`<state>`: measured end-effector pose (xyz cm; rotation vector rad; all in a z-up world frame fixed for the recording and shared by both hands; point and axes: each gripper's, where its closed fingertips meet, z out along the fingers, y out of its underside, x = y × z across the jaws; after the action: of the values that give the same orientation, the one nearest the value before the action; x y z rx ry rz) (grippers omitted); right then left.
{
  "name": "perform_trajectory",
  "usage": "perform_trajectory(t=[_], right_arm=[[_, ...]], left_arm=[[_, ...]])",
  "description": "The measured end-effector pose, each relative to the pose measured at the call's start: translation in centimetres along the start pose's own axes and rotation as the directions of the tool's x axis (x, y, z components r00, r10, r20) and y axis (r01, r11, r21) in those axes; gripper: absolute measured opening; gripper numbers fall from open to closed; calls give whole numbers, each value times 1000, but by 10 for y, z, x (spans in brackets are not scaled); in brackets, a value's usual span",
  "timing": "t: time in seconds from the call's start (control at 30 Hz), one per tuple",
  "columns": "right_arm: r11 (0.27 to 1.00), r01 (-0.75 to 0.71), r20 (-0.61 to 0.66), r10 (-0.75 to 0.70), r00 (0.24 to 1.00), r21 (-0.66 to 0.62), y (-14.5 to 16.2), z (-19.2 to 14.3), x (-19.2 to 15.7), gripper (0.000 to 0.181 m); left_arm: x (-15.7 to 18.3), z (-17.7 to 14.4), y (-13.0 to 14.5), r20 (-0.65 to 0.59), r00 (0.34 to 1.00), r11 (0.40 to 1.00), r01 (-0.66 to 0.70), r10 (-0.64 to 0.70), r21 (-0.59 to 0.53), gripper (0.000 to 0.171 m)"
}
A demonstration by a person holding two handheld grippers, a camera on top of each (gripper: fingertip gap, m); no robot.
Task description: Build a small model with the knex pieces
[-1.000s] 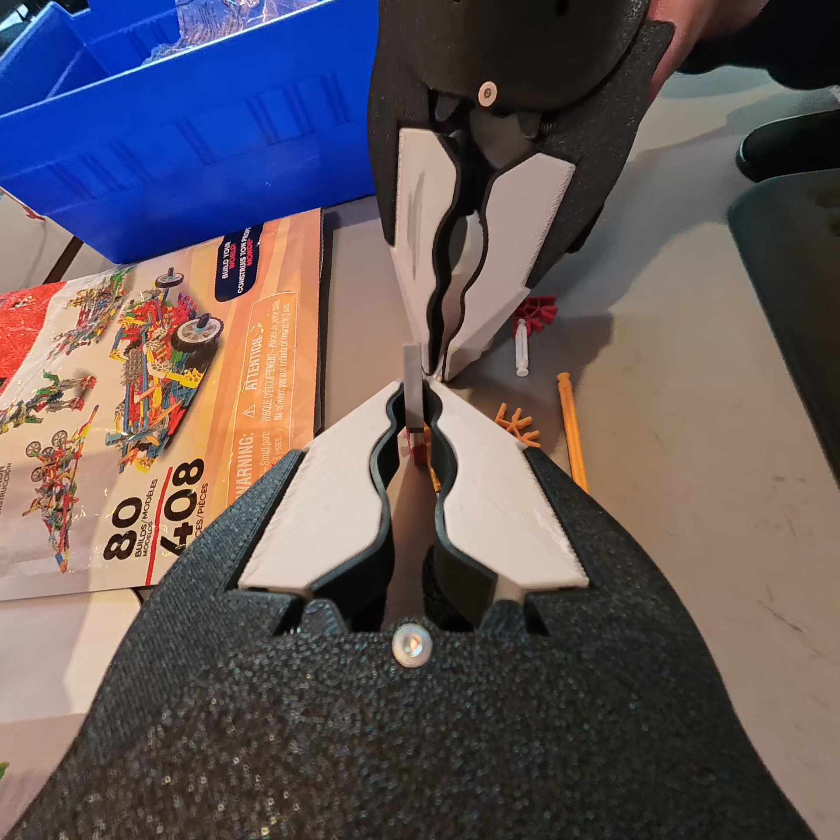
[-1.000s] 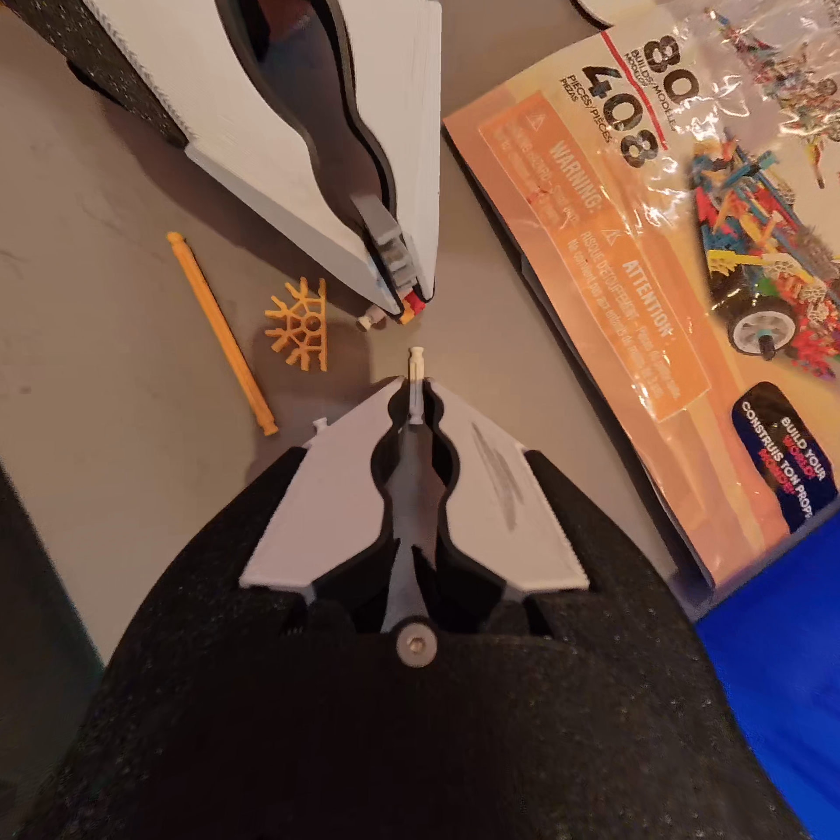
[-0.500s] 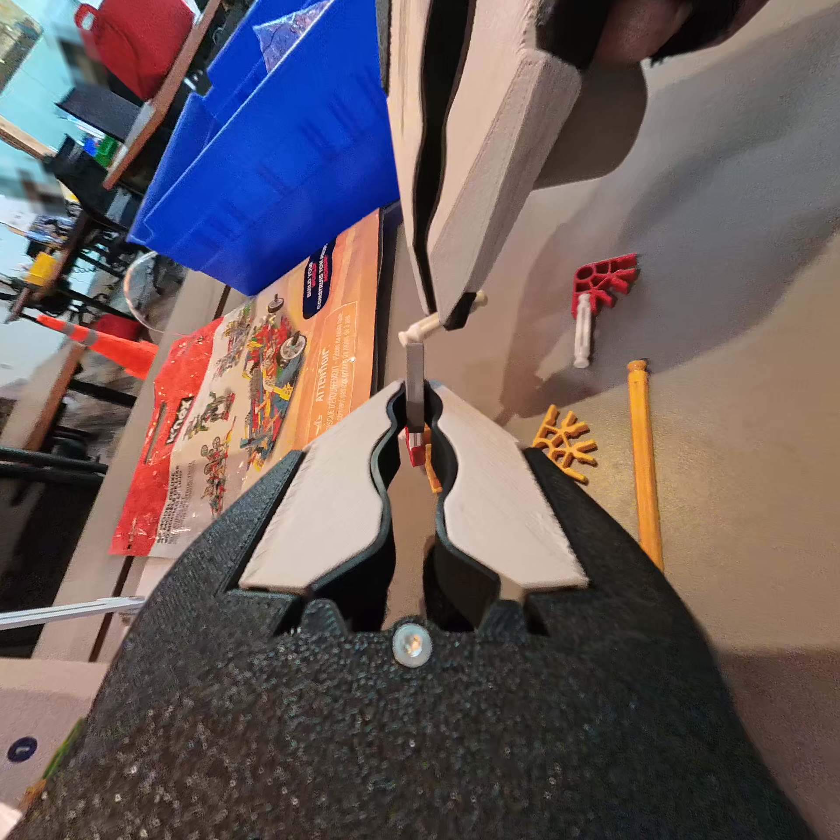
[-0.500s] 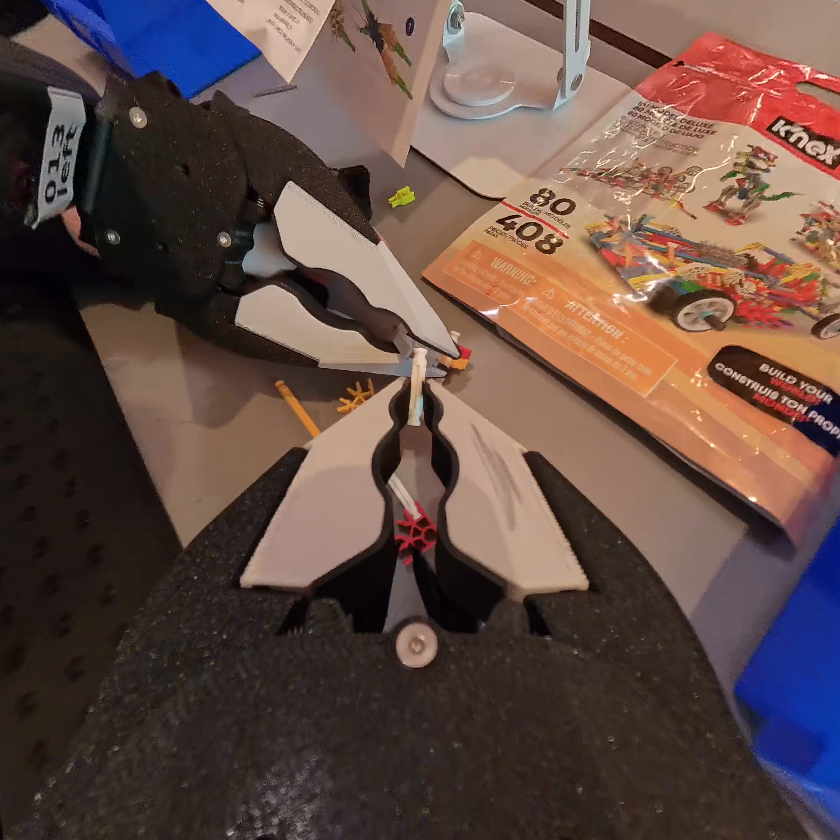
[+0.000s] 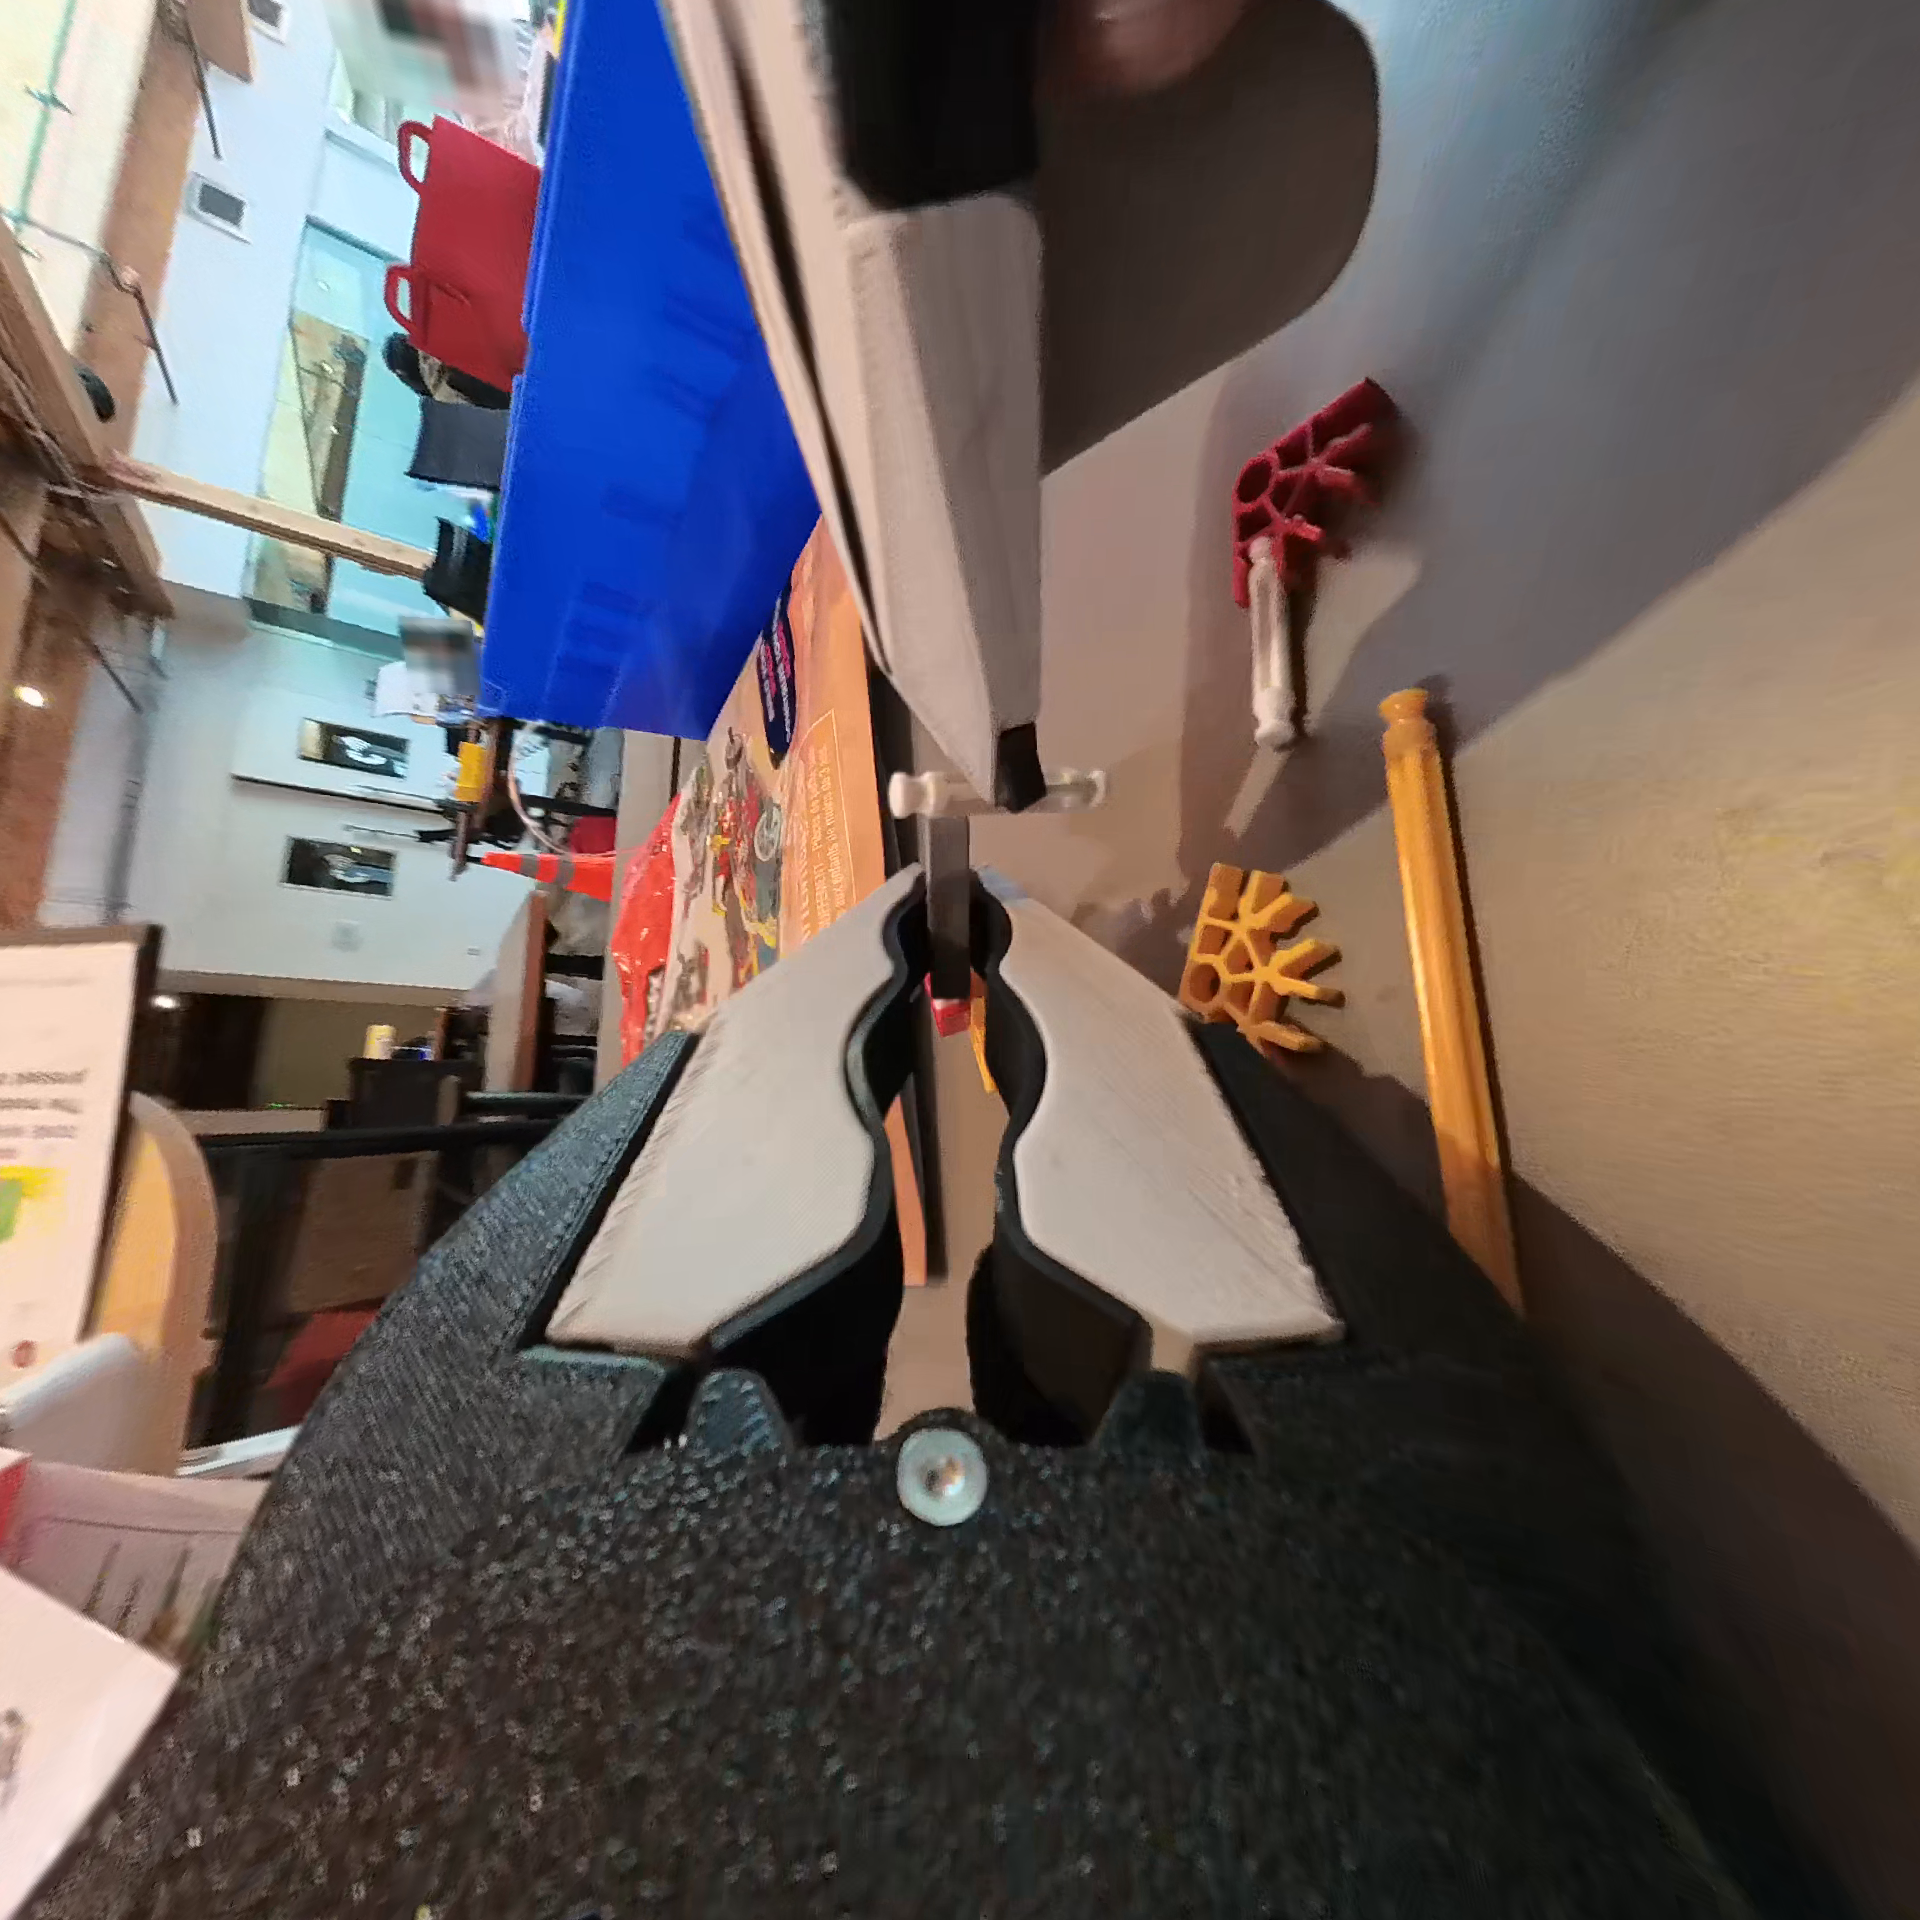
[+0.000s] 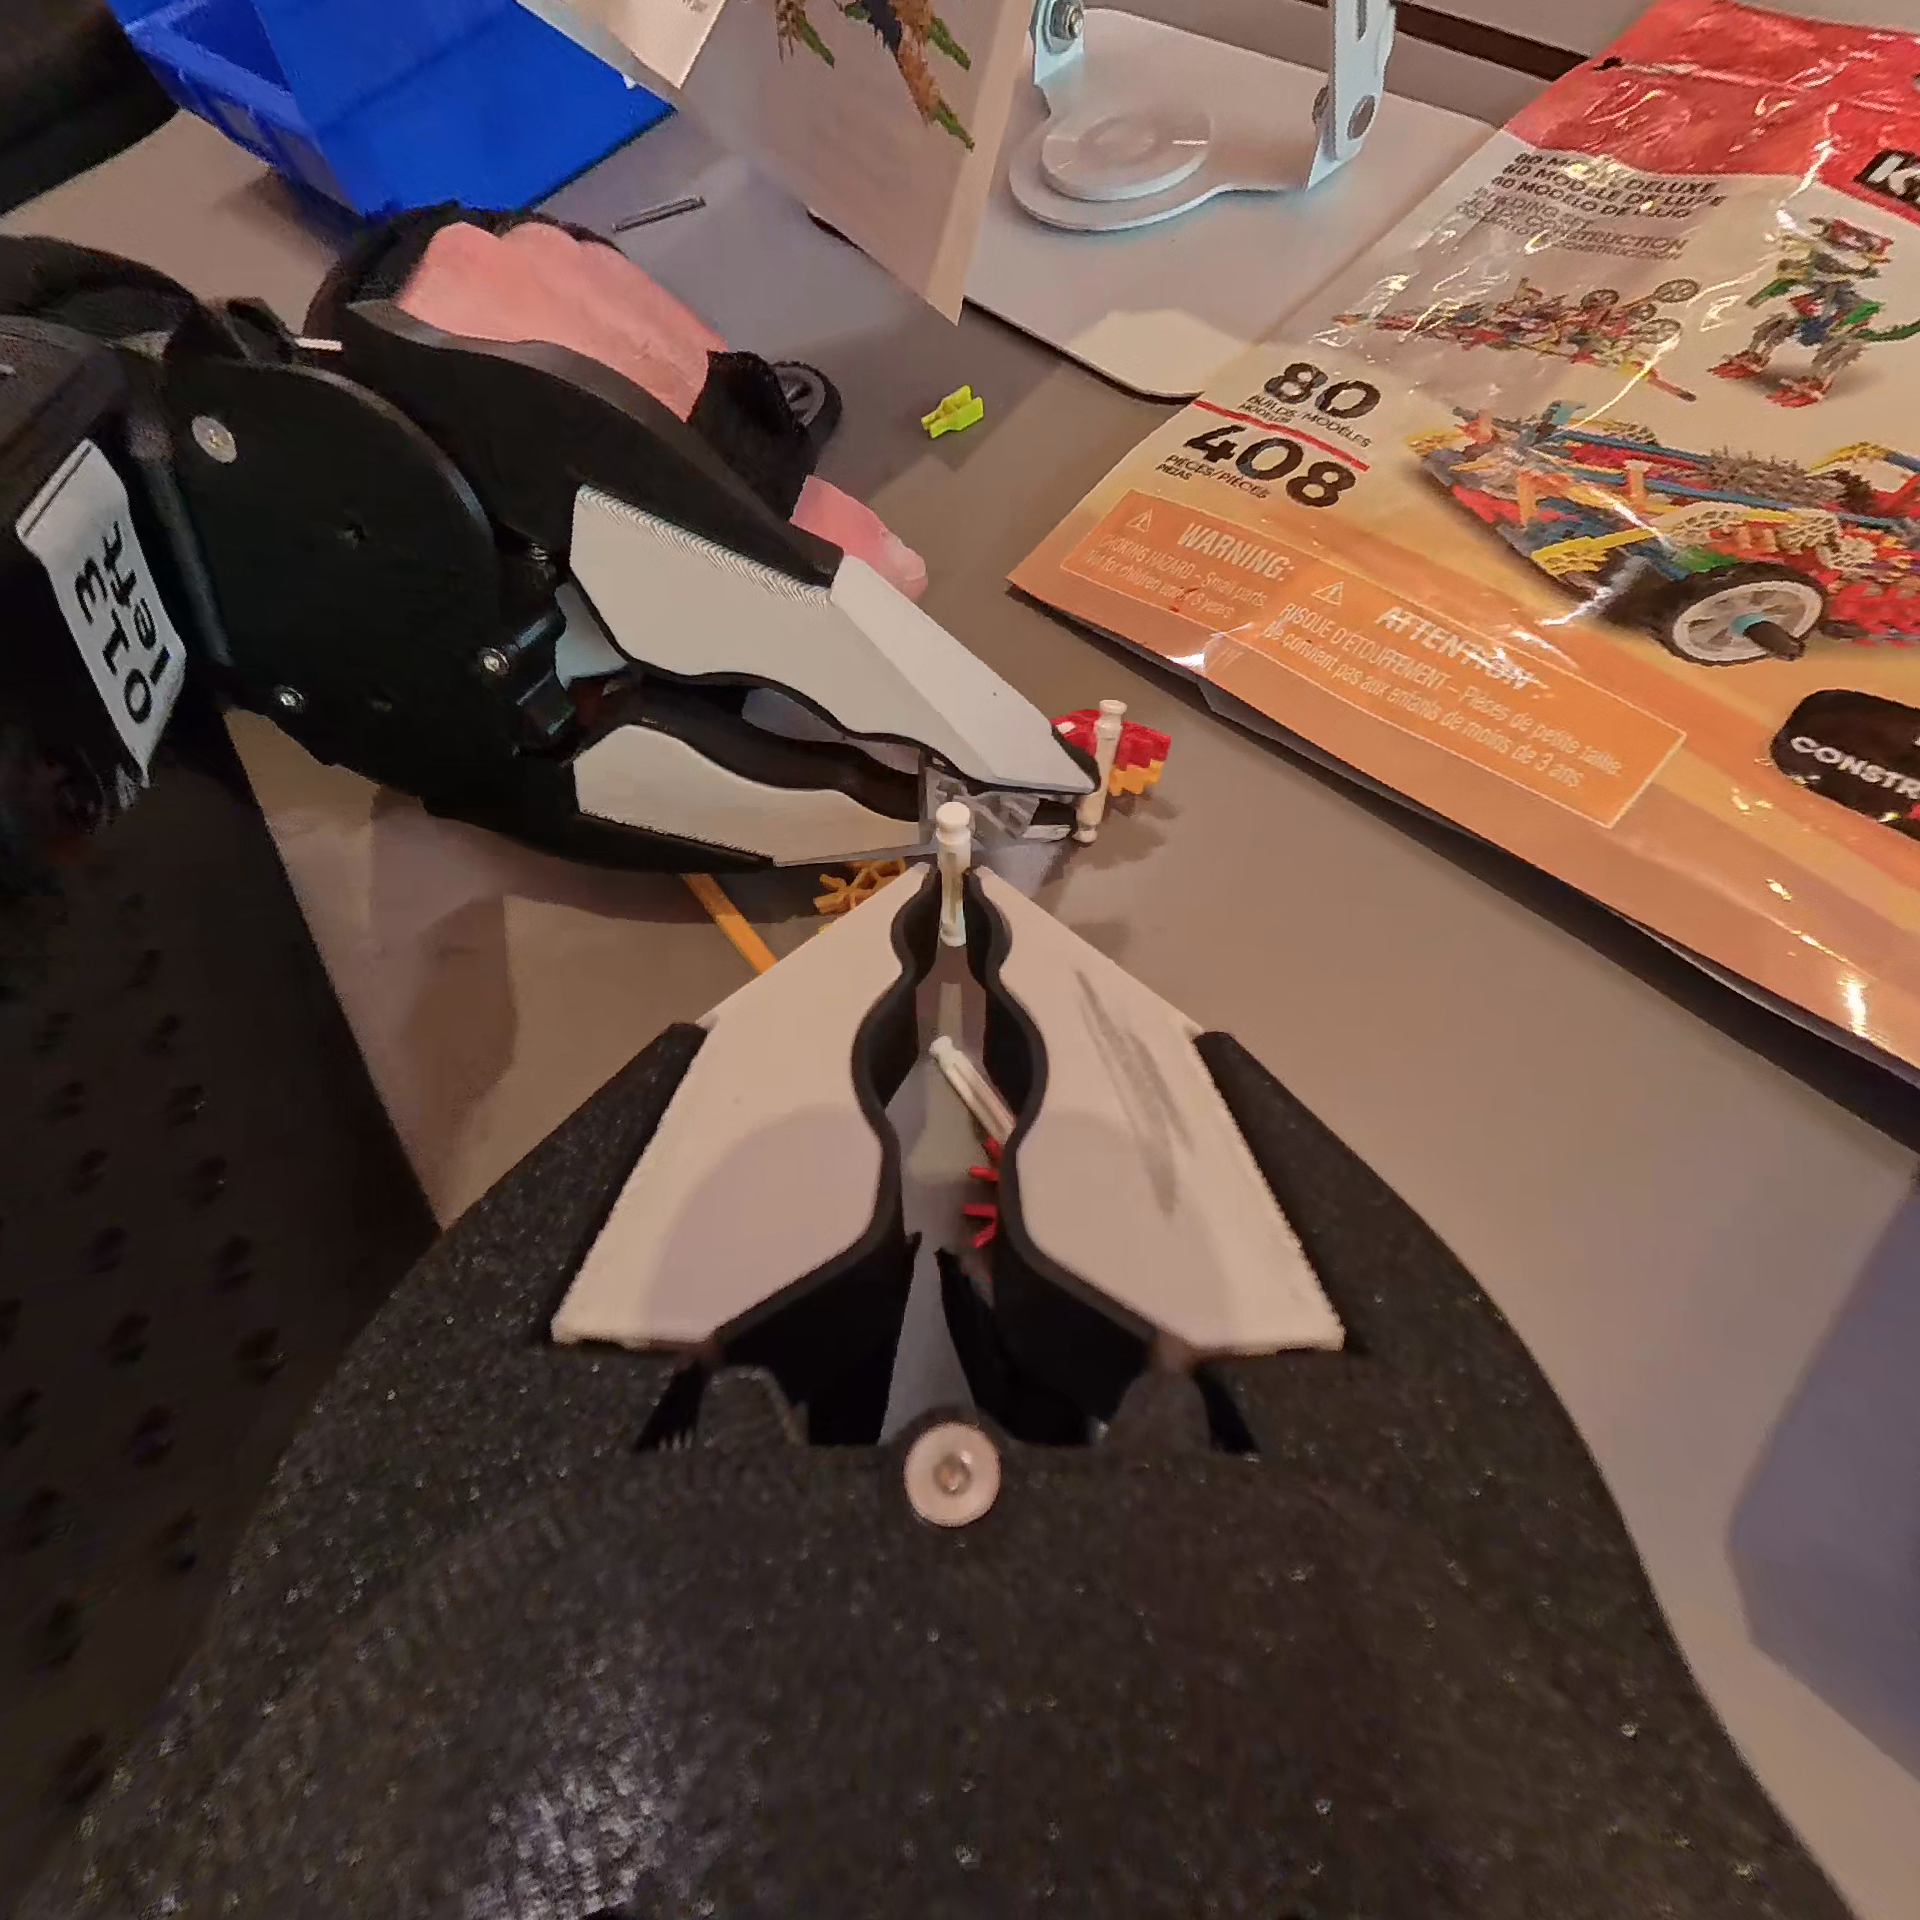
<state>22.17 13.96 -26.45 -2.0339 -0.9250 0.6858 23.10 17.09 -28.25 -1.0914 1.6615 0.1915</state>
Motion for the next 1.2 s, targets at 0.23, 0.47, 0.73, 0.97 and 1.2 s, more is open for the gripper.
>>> perform_trajectory(t=[0.23,0.47,0.73,0.97,1.2], right_arm=[[998,-22,20,23,1000,-50,13,1,-6,2],[997,-44,19,45,999,-57,21,3,-6,1],[995,-21,25,24,999,-93,26,7,-8,0],[996,-24,26,26,999,-89,25,4,-8,0],[995,-15,29,18,999,-102,27,1,-7,0]], left_arm=[[6,1,-2,40,991,991,-130,131,-32,5],[10,4,-6,59,984,985,-167,169,-31,5],[12,5,-8,63,979,981,-193,194,-24,5],[12,5,-8,74,972,975,-221,222,-17,5],[14,6,-9,74,969,972,-236,236,-13,6]])
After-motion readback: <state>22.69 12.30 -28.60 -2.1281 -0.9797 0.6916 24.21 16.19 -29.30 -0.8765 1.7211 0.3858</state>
